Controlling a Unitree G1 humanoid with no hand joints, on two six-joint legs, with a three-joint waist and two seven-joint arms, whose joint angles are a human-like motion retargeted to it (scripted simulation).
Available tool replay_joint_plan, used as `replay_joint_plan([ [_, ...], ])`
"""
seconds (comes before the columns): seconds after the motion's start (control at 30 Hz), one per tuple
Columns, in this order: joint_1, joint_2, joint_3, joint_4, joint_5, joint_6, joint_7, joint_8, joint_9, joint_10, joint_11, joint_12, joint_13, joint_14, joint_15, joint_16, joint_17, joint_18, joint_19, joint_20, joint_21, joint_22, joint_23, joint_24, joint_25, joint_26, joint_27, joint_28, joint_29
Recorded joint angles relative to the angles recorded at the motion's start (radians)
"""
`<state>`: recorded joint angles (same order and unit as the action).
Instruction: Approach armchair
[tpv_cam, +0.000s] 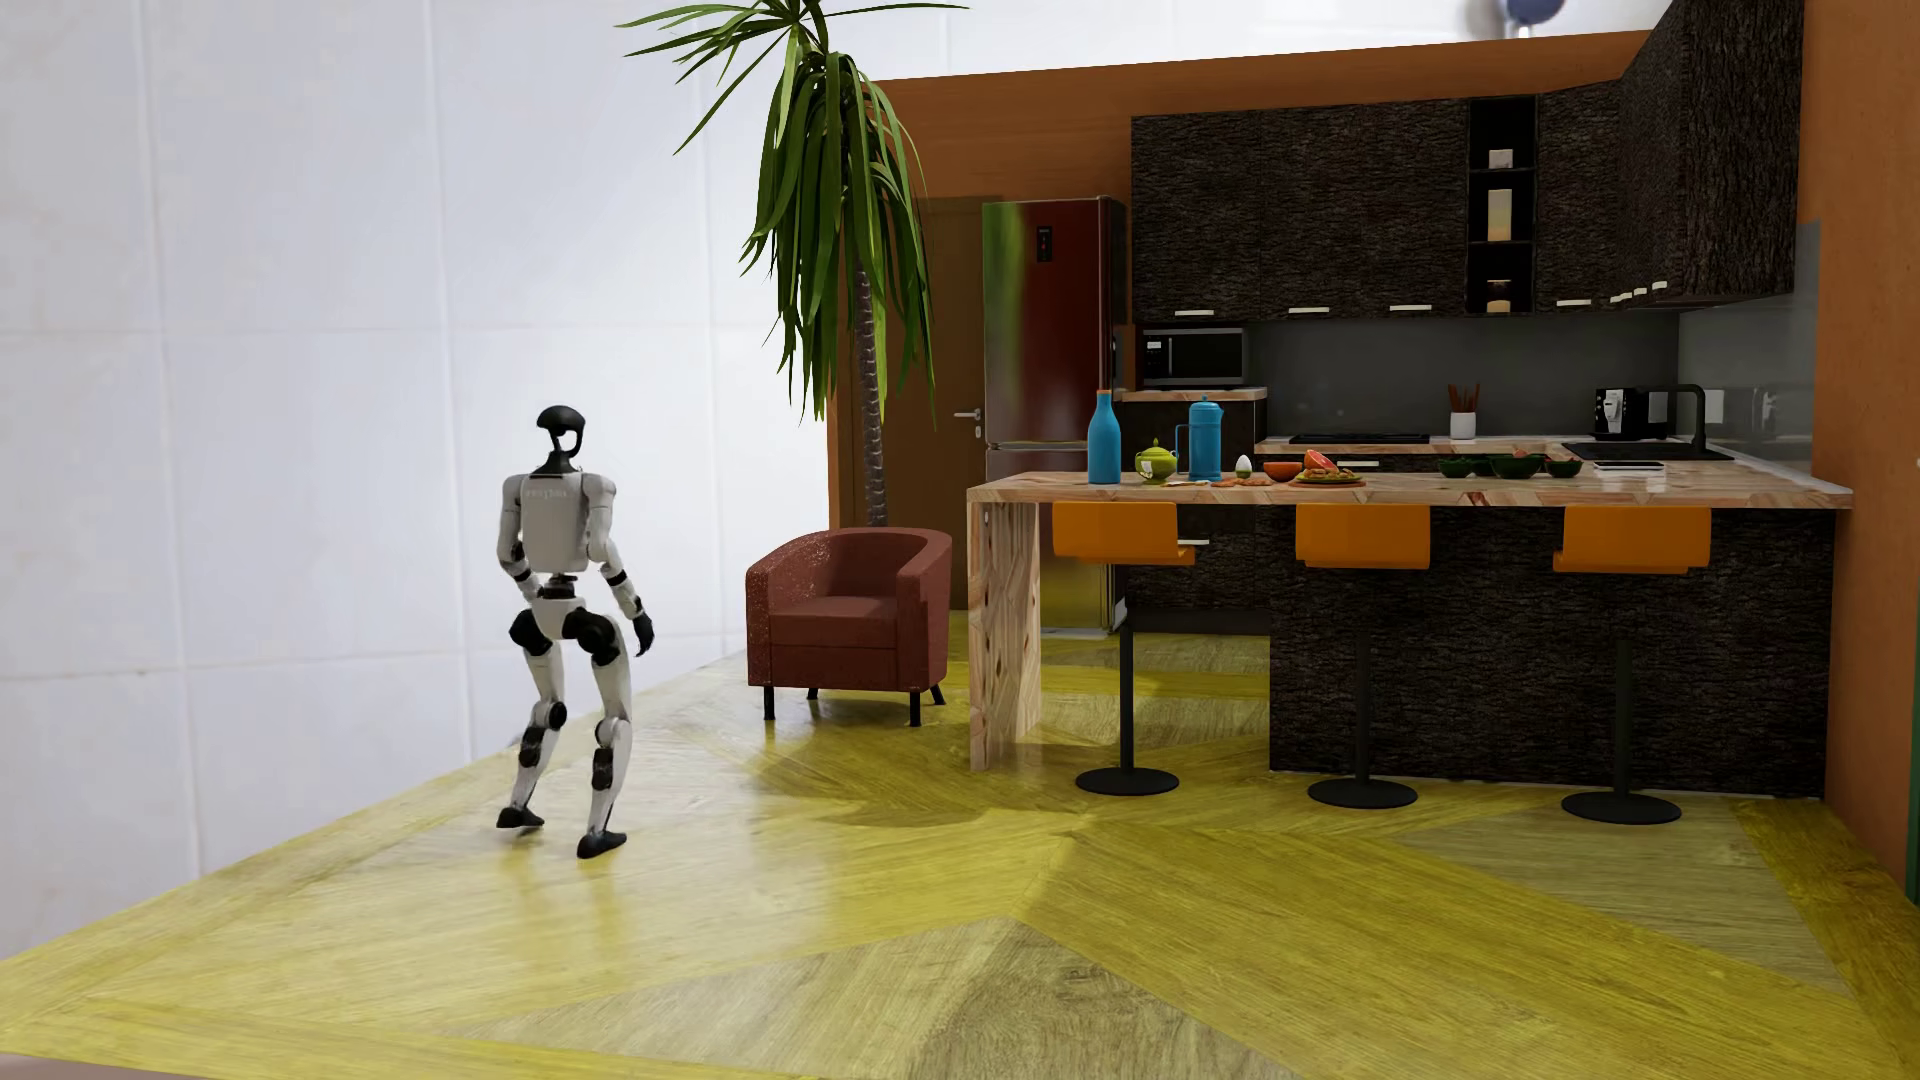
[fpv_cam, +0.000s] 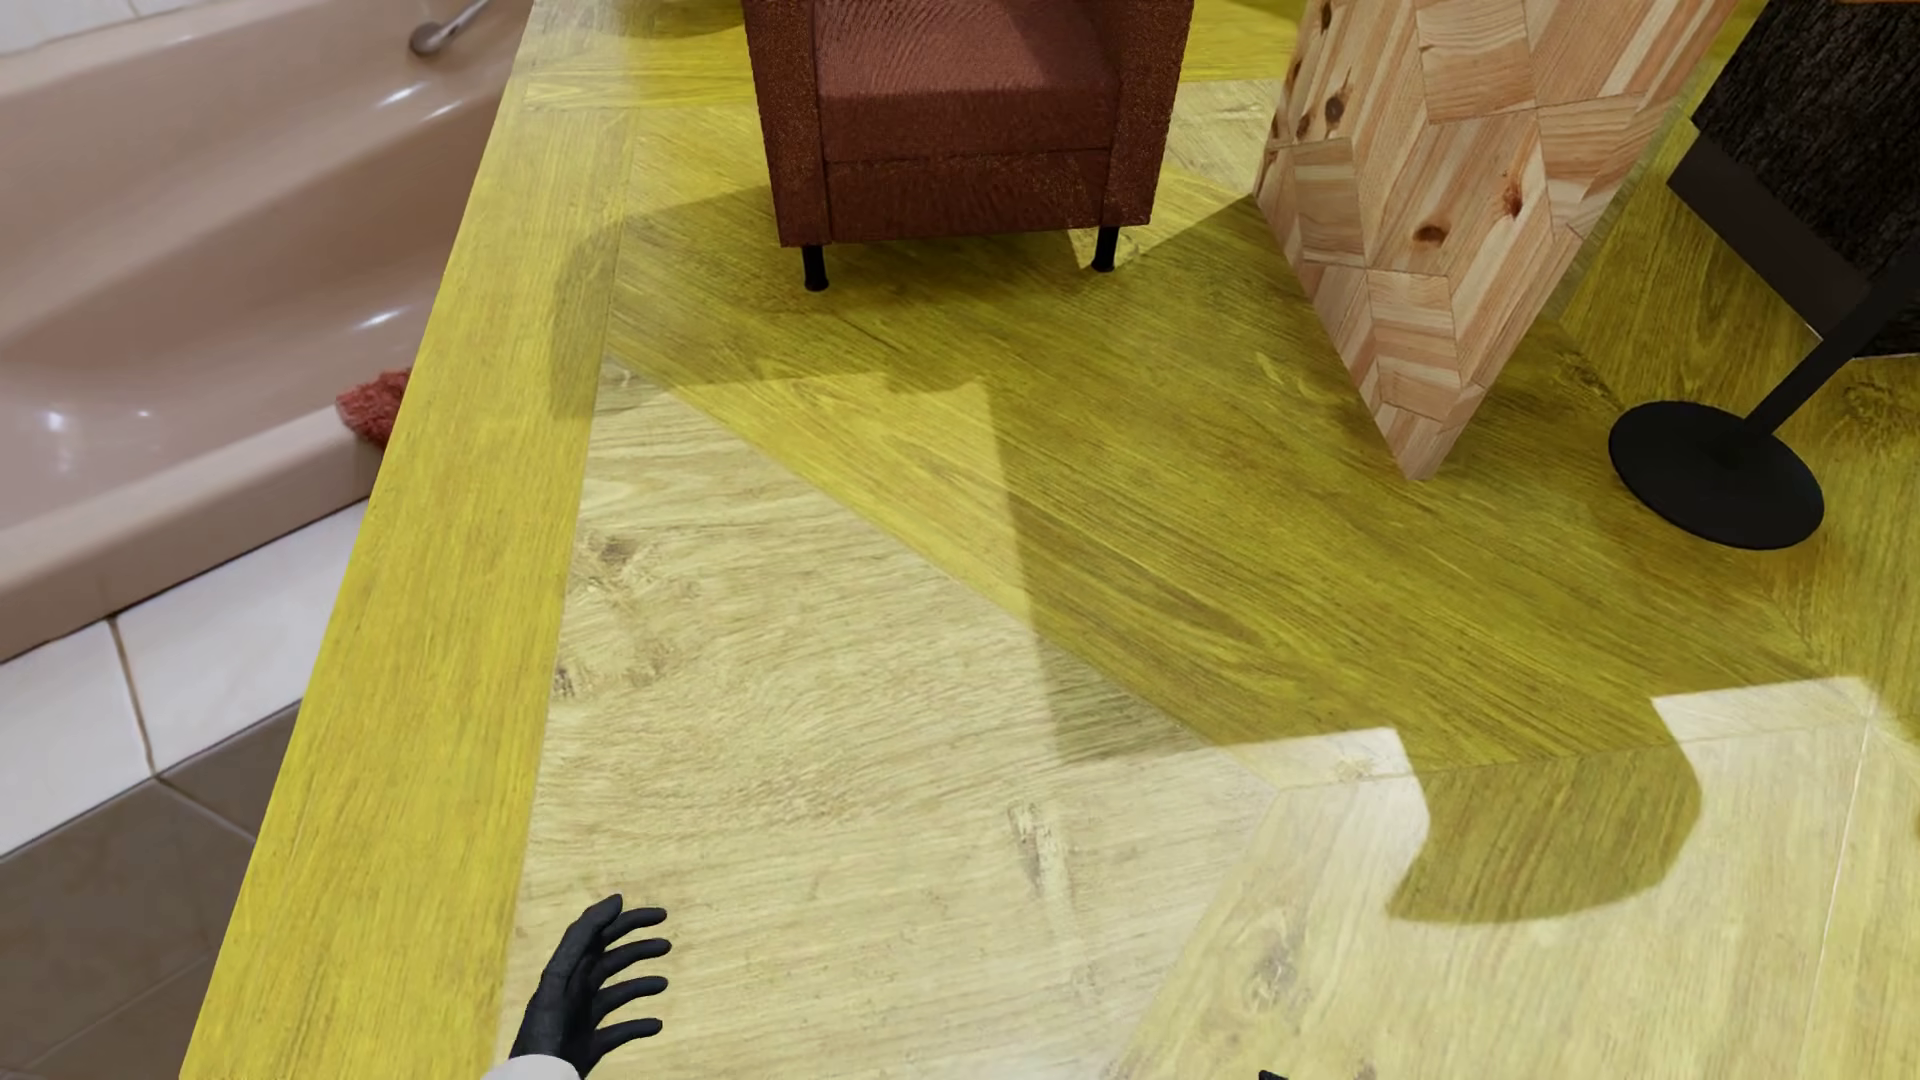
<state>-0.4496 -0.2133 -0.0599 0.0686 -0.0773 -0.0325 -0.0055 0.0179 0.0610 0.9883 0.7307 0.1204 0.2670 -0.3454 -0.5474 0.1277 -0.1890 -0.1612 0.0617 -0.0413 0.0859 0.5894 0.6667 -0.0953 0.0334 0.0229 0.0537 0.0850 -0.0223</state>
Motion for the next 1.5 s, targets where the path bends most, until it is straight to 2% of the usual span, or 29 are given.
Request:
replay_joint_plan([
  [0.03, -0.046, 0.012, 0.03, -0.012, 0.01, 0.033, 0.006, 0.002, 0.014, -0.061, 0.038, 0.021, -0.03, -0.039, -0.015, 0.004, 0.013, -0.013, 0.0, 0.045, -0.017, 0.017, -0.028, 0.007, -0.008, 0.014, 0.019, -0.038, -0.044],
  [0.07, -0.07, -0.046, 0.051, -0.033, 0.023, 0.06, -0.006, 0.011, 0.027, -0.116, 0.205, 0.024, -0.074, -0.027, 0.01, 0.054, 0.048, 0.007, -0.062, 0.054, -0.049, 0.052, -0.106, 0.015, -0.015, 0.019, 0.038, -0.075, -0.083],
  [0.1, -0.048, -0.152, 0.041, -0.047, 0.023, 0.064, -0.008, 0.01, 0.024, -0.127, 0.406, 0.021, -0.118, -0.04, 0.183, 0.096, 0.031, 0.13, -0.124, 0.056, -0.004, 0.071, -0.078, 0.03, -0.02, 0.015, 0.031, -0.09, -0.093],
  [0.13, -0.011, -0.24, 0.048, -0.055, 0.015, 0.053, -0.001, 0.005, 0.014, -0.155, 0.501, 0.027, -0.13, -0.049, 0.329, 0.114, 0.023, 0.169, -0.187, 0.068, 0.018, 0.064, -0.048, 0.046, -0.017, -0.002, 0.025, -0.089, -0.083],
  [0.17, 0.025, -0.305, 0.034, -0.051, 0.009, 0.042, -0.005, -0.018, -0.008, -0.192, 0.481, 0.041, -0.107, -0.055, 0.305, 0.119, 0.039, 0.099, -0.191, 0.067, -0.013, 0.09, -0.064, 0.059, -0.01, -0.051, 0.03, -0.078, -0.047],
  [0.23, 0.112, -0.346, 0.009, -0.046, -0.017, 0.006, 0.012, -0.048, -0.018, -0.209, 0.213, 0.028, -0.071, -0.1, 0.166, 0.071, 0.036, 0.114, -0.104, 0.008, -0.059, 0.006, -0.104, 0.08, -0.03, -0.031, 0.051, -0.056, 0.053],
  [0.27, 0.095, -0.321, -0.002, -0.041, -0.018, 0.006, 0.005, -0.04, -0.028, -0.114, 0.114, -0.03, -0.077, -0.119, 0.235, 0.022, -0.005, 0.091, -0.036, -0.02, -0.057, 0.016, -0.032, 0.097, -0.054, -0.003, 0.047, -0.057, 0.093],
  [0.33, -0.005, -0.273, 0.007, -0.04, -0.007, 0.024, -0.003, -0.033, -0.04, 0.104, 0.099, -0.058, -0.031, 0.064, 0.199, -0.008, -0.029, 0.083, -0.039, -0.046, -0.037, 0.005, 0.008, 0.122, -0.064, 0.054, 0.027, -0.082, 0.102],
  [0.37, -0.044, -0.238, 0.038, -0.031, 0.001, 0.051, -0.002, -0.043, -0.053, 0.113, 0.067, -0.037, 0.016, 0.058, 0.189, -0.021, -0.024, 0.08, -0.039, -0.022, -0.036, -0.019, 0.035, 0.119, -0.036, 0.066, 0.002, -0.104, 0.077],
  [0.47, -0.092, -0.145, 0.096, 0.022, 0.035, 0.129, -0.007, -0.044, -0.041, -0.199, 0.034, 0.059, -0.054, -0.073, 0.135, 0.038, 0.042, 0.063, -0.03, 0.015, -0.042, 0.029, -0.062, 0.099, 0.039, -0.013, -0.031, -0.182, -0.015],
  [0.5, -0.075, -0.121, 0.095, 0.04, 0.04, 0.129, -0.003, -0.036, -0.033, -0.229, 0.062, 0.085, -0.093, 0.068, 0.095, 0.083, 0.052, 0.057, -0.029, 0.016, -0.019, 0.052, -0.072, 0.1, 0.038, -0.041, -0.055, -0.187, -0.016],
  [0.57, -0.036, -0.114, 0.085, 0.018, 0.019, 0.073, 0.006, -0.026, -0.021, -0.222, 0.148, 0.074, -0.152, 0.072, 0.059, 0.115, 0.054, 0.086, -0.063, 0.034, 0.009, 0.038, -0.052, 0.087, 0.036, -0.042, -0.084, -0.135, 0.017],
  [0.63, 0.009, -0.083, 0.041, 0.008, 0.013, 0.014, 0.015, -0.008, -0.028, -0.26, 0.133, 0.04, -0.145, 0.048, 0.061, 0.063, 0.046, 0.083, -0.034, 0.023, -0.028, -0.003, -0.027, 0.063, 0.041, -0.033, -0.044, -0.027, 0.069],
  [0.73, 0.054, -0.031, -0.008, 0.033, 0.04, -0.005, 0.008, -0.007, -0.014, -0.222, 0.14, 0.004, -0.119, -0.039, 0.056, 0.02, 0.01, 0.074, -0.056, 0.064, 0.004, 0.049, -0.061, 0.028, 0.035, -0.059, 0.052, 0.069, 0.044],
  [0.83, 0.112, -0.217, 0.026, 0.031, 0.056, -0.01, -0.015, -0.007, -0.006, -0.252, 0.465, 0.076, -0.143, -0.081, 0.409, 0.07, 0.057, 0.07, -0.126, 0.062, -0.006, 0.06, -0.071, 0.021, 0.029, -0.05, 0.1, 0.052, -0.051],
  [0.87, 0.151, -0.263, 0.019, 0.029, 0.035, -0.025, -0.004, -0.03, -0.018, -0.285, 0.453, 0.097, -0.13, -0.09, 0.354, 0.092, 0.056, 0.066, -0.189, 0.055, -0.017, 0.064, -0.065, 0.027, 0.016, -0.034, 0.103, 0.028, -0.037],
  [0.93, 0.2, -0.304, -0.015, 0.016, 0.006, -0.046, 0.004, -0.059, -0.031, -0.278, 0.208, 0.024, -0.077, -0.142, 0.123, 0.065, 0.038, 0.055, -0.145, 0.009, -0.071, 0.014, -0.096, 0.046, -0.06, 0.039, 0.1, -0.029, 0.014],
  [0.97, 0.168, -0.276, -0.02, 0.031, 0.01, -0.028, 0.001, -0.059, -0.024, -0.138, 0.135, -0.029, -0.08, -0.162, 0.151, 0.008, -0.005, 0.047, -0.055, 0.011, -0.061, 0.018, -0.023, 0.05, -0.094, 0.042, 0.077, -0.058, 0.023],
  [1.03, -0.01, -0.225, 0.017, 0.009, 0.014, 0.011, -0.024, -0.045, -0.017, 0.172, 0.12, -0.056, -0.046, 0.111, 0.113, 0.01, -0.018, 0.05, -0.053, -0.018, -0.003, 0.043, 0.052, 0.065, -0.091, 0.043, 0.011, -0.117, -0.002],
  [1.07, -0.077, -0.182, 0.057, -0.01, 0.015, 0.05, -0.021, -0.047, -0.015, 0.177, 0.082, -0.041, -0.013, 0.092, 0.107, 0.014, -0.004, 0.055, -0.048, 0.0, -0.026, 0.01, 0.042, 0.071, -0.047, 0.06, -0.017, -0.145, -0.01],
  [1.13, -0.163, -0.094, 0.097, -0.028, 0.021, 0.127, 0.0, -0.054, -0.018, 0.038, 0.031, 0.012, -0.029, 0.008, 0.076, 0.035, 0.036, 0.053, -0.033, 0.038, -0.026, 0.006, -0.036, 0.095, 0.035, 0.031, -0.04, -0.175, -0.022],
  [1.2, -0.16, -0.099, 0.073, -0.003, 0.033, 0.169, 0.01, -0.04, -0.001, -0.195, 0.202, 0.038, -0.097, 0.055, 0.059, 0.072, 0.05, 0.043, -0.039, 0.052, -0.022, 0.06, -0.093, 0.13, 0.033, -0.043, -0.048, -0.153, -0.002],
  [1.23, -0.148, -0.206, 0.051, -0.012, 0.028, 0.144, 0.019, -0.022, 0.005, -0.196, 0.436, 0.01, -0.118, 0.164, 0.181, 0.115, 0.055, 0.091, -0.105, 0.028, -0.018, 0.092, -0.109, 0.134, 0.019, -0.076, -0.042, -0.112, 0.018],
  [1.27, -0.138, -0.309, 0.051, -0.023, 0.031, 0.099, 0.026, -0.01, -0.002, -0.189, 0.538, -0.01, -0.105, 0.138, 0.32, 0.13, 0.03, 0.168, -0.15, 0.042, 0.02, 0.06, -0.074, 0.121, 0.012, -0.103, -0.032, -0.05, 0.044],
  [1.3, -0.1, -0.338, 0.048, -0.021, 0.025, 0.054, 0.025, -0.004, -0.003, -0.201, 0.463, 0.001, -0.078, 0.12, 0.267, 0.115, 0.019, 0.114, -0.106, 0.04, -0.009, 0.041, -0.072, 0.096, 0.013, -0.15, 0.005, 0.01, 0.073],
  [1.33, -0.073, -0.335, 0.043, -0.024, 0.002, 0.009, 0.028, 0.006, -0.008, -0.195, 0.31, 0.006, -0.055, 0.079, 0.176, 0.085, 0.005, 0.117, -0.063, 0.028, -0.046, 0.018, -0.075, 0.066, 0.013, -0.17, 0.051, 0.055, 0.095],
  [1.37, -0.079, -0.311, 0.049, -0.027, -0.022, -0.02, 0.022, 0.017, -0.034, -0.154, 0.149, -0.011, -0.051, 0.015, 0.197, 0.043, -0.037, 0.132, 0.025, -0.01, -0.069, 0.015, -0.015, 0.044, 0.014, -0.152, 0.09, 0.077, 0.103],
  [1.43, -0.016, -0.238, 0.001, 0.003, 0.017, -0.011, 0.005, 0.009, -0.061, -0.176, 0.095, 0.061, -0.093, -0.001, 0.174, 0.008, -0.01, 0.1, -0.001, 0.0, -0.063, 0.04, -0.025, 0.068, -0.016, -0.061, 0.157, 0.04, 0.065],
  [1.5, 0.046, -0.173, -0.004, 0.001, 0.012, -0.015, 0.005, 0.002, -0.067, -0.213, 0.056, 0.051, -0.098, -0.029, 0.142, 0.033, 0.008, 0.097, -0.001, 0.0, -0.047, 0.027, 0.004, 0.092, -0.039, 0.059, 0.124, -0.04, 0.042],
])
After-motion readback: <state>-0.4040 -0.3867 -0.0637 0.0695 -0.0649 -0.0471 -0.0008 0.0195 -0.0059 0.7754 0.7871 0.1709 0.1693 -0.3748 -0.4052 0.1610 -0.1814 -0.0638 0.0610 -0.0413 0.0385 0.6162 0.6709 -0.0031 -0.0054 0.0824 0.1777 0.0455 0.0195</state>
